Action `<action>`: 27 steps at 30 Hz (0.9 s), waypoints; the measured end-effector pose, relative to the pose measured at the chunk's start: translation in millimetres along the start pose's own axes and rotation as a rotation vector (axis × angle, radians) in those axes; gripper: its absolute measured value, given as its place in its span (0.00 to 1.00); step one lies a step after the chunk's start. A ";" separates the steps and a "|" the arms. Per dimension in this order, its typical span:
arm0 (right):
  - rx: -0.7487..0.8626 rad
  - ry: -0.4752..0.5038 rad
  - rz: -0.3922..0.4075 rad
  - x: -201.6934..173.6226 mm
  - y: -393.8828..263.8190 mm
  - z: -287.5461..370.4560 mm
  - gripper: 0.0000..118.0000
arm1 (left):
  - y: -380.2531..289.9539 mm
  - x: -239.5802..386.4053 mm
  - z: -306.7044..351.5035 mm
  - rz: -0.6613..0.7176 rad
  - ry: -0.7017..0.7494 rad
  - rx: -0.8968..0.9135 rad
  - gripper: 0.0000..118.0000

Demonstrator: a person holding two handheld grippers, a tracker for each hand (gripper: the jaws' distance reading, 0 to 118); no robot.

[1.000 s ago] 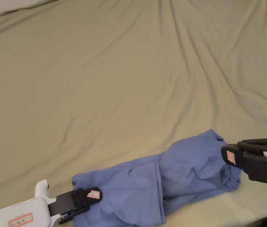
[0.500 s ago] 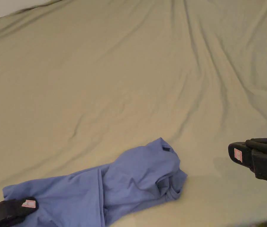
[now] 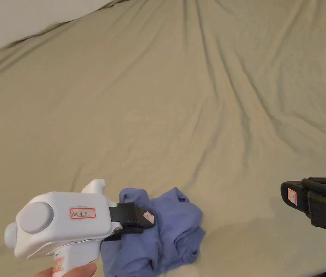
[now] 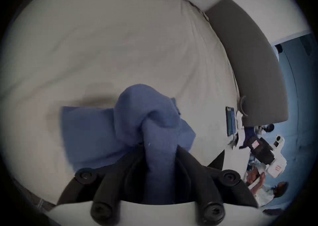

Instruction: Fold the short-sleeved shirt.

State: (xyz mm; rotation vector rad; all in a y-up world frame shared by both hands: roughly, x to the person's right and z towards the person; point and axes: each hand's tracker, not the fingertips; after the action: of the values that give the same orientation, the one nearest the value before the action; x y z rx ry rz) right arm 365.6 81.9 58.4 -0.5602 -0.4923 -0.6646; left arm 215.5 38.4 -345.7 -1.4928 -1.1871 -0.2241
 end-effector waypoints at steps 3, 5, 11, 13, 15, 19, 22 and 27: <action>0.011 -0.027 -0.032 13.9 -1.9 8.1 0.02 | 8.2 -11.0 -3.1 0.080 -0.175 -0.037 0.70; 0.012 -0.041 -0.038 18.6 -2.7 10.6 0.02 | 0.9 4.2 18.7 0.074 -0.219 -0.012 0.85; 0.005 -0.043 -0.045 18.5 -2.9 5.8 0.02 | -28.9 10.6 88.3 -0.111 0.007 0.294 0.30; -0.002 -0.045 -0.034 14.4 -2.3 3.3 0.02 | -39.0 14.4 73.7 -0.100 0.100 0.281 0.00; -0.008 -0.047 -0.025 11.2 -0.4 1.0 0.02 | -40.1 19.9 41.4 -0.152 0.073 0.173 0.00; -0.024 -0.068 0.001 6.5 2.9 -2.4 0.02 | -29.4 40.8 -35.6 -0.242 0.080 0.037 0.00; -0.029 -0.076 -0.002 7.3 3.9 -2.1 0.02 | -16.9 55.7 -76.0 -0.307 0.074 -0.036 0.00; -0.039 -0.086 0.016 0.2 8.5 -2.1 0.02 | -7.0 71.6 -76.3 -0.334 0.014 -0.054 0.00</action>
State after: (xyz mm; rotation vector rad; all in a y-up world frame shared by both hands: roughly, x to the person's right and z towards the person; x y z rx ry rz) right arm 372.1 86.0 54.2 -0.6307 -0.5560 -0.6374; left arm 278.8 12.4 -266.2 -1.3292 -1.4257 -0.4943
